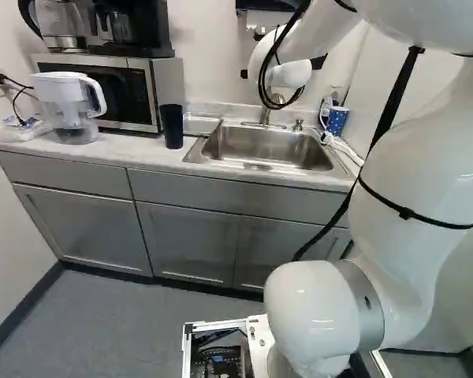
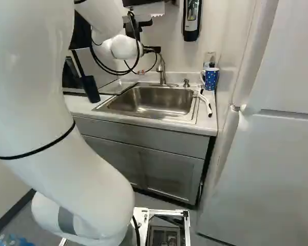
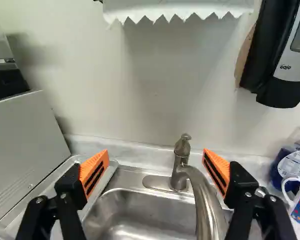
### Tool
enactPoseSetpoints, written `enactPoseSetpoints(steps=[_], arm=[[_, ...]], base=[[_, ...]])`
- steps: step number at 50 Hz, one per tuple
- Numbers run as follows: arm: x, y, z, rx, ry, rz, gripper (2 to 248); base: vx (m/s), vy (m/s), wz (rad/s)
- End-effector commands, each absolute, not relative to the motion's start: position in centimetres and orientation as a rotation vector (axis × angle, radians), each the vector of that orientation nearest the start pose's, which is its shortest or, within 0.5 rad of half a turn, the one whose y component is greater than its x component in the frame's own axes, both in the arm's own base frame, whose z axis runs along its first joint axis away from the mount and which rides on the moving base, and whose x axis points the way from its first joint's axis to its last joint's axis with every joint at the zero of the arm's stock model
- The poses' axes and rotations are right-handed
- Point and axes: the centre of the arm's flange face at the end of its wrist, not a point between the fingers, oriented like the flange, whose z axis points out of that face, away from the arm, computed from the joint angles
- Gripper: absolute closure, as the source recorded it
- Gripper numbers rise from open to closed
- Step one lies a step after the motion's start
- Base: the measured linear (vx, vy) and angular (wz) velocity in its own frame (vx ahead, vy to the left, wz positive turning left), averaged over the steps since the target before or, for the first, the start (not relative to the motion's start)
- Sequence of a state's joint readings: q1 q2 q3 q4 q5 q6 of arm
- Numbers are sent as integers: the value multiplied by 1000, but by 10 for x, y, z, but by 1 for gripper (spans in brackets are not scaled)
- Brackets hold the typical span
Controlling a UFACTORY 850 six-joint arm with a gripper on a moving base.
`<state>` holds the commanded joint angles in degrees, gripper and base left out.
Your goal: Rinse the cup and place it in the tray
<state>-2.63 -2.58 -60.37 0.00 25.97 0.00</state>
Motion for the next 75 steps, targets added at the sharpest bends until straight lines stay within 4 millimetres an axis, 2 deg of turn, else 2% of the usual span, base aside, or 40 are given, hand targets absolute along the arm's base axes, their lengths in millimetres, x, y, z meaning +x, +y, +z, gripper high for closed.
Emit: enactPoseSetpoints(steps=[57,75], arm=[[608,-30,629,-2488,62,-1967,3],[627,-30,628,-2484,60,-1972,3]], base=[[0,0,0],[0,0,0]])
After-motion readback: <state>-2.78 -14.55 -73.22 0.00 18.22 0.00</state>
